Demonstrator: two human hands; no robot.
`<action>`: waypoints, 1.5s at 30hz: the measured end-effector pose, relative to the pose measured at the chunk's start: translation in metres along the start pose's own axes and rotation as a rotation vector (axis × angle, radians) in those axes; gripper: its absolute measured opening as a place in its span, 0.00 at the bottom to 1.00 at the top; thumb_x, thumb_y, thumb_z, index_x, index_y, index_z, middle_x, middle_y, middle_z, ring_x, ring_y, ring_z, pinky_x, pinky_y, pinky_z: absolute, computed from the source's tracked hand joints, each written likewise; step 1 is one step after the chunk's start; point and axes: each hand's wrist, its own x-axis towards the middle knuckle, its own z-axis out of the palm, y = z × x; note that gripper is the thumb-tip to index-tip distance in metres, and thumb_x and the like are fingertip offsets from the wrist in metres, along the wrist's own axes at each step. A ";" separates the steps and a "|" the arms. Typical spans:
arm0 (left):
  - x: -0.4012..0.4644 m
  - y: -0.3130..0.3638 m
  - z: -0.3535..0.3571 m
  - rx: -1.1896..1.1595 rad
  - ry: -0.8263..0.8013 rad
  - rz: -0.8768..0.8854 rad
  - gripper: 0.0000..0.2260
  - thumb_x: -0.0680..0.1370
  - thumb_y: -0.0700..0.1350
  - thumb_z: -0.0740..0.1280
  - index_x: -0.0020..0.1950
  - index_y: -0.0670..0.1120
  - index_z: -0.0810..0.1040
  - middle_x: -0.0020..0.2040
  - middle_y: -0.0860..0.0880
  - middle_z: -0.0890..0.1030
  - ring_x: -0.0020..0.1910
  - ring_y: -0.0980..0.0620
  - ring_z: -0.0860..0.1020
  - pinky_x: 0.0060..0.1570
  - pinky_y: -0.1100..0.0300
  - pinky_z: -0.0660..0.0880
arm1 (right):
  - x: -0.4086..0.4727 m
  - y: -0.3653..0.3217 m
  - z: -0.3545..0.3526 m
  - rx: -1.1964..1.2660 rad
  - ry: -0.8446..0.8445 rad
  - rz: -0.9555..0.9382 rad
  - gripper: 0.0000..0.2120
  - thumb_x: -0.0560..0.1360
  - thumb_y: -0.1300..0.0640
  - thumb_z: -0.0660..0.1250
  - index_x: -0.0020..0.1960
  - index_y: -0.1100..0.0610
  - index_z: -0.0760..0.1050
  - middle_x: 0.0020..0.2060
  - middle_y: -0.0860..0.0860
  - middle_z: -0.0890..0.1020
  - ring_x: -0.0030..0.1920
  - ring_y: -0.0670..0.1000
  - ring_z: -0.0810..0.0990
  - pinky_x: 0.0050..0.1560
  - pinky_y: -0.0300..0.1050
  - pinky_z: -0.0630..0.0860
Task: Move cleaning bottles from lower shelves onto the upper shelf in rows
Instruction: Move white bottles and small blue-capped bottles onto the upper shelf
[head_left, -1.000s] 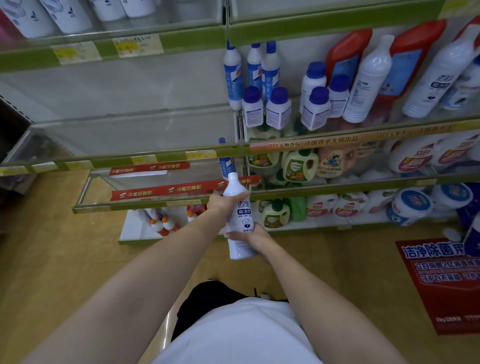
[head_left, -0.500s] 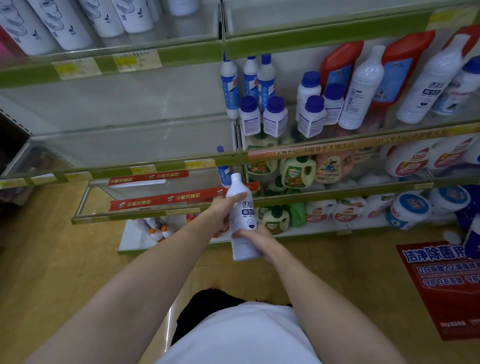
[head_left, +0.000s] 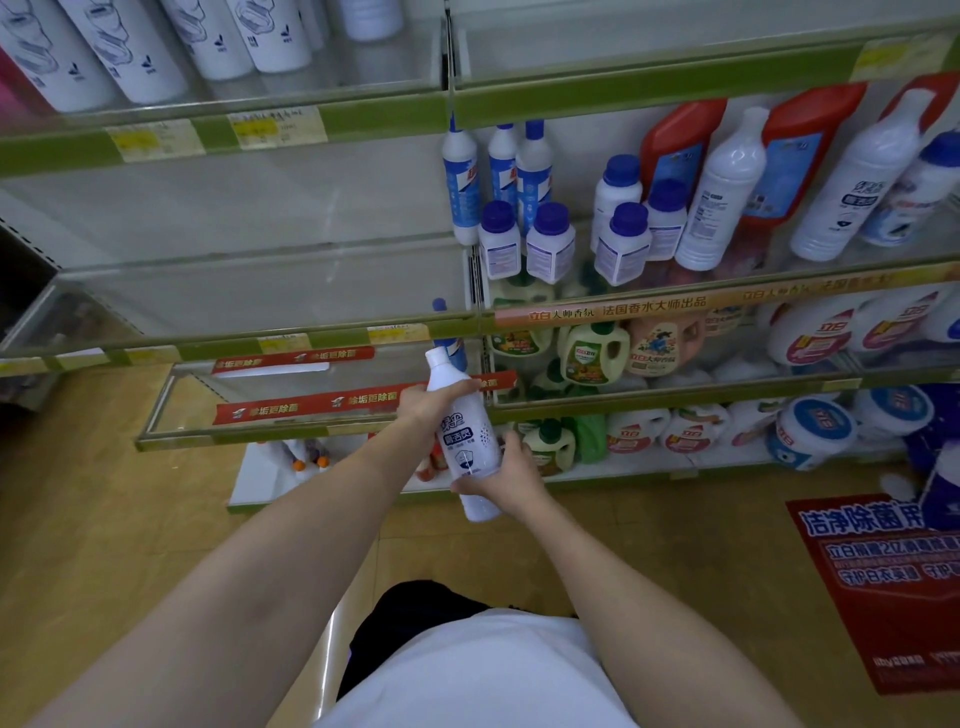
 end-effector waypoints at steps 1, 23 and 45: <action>0.001 0.001 -0.002 -0.001 -0.009 0.019 0.26 0.64 0.56 0.82 0.51 0.44 0.75 0.46 0.44 0.83 0.41 0.46 0.82 0.33 0.57 0.74 | 0.002 -0.001 -0.001 0.012 -0.014 0.007 0.49 0.59 0.46 0.84 0.72 0.53 0.62 0.63 0.52 0.70 0.63 0.54 0.74 0.62 0.55 0.75; -0.056 0.159 -0.022 -0.087 0.040 0.802 0.22 0.62 0.56 0.83 0.48 0.51 0.79 0.44 0.52 0.84 0.44 0.53 0.83 0.41 0.56 0.81 | 0.016 -0.156 -0.080 0.133 0.230 -0.432 0.35 0.58 0.47 0.82 0.61 0.49 0.72 0.53 0.45 0.82 0.52 0.49 0.82 0.45 0.45 0.79; -0.135 0.373 -0.108 -0.368 0.200 1.272 0.26 0.66 0.57 0.81 0.58 0.50 0.74 0.50 0.51 0.82 0.47 0.56 0.83 0.45 0.61 0.81 | -0.019 -0.400 -0.152 0.311 0.473 -0.831 0.24 0.59 0.49 0.81 0.48 0.51 0.72 0.49 0.51 0.81 0.45 0.49 0.81 0.41 0.47 0.80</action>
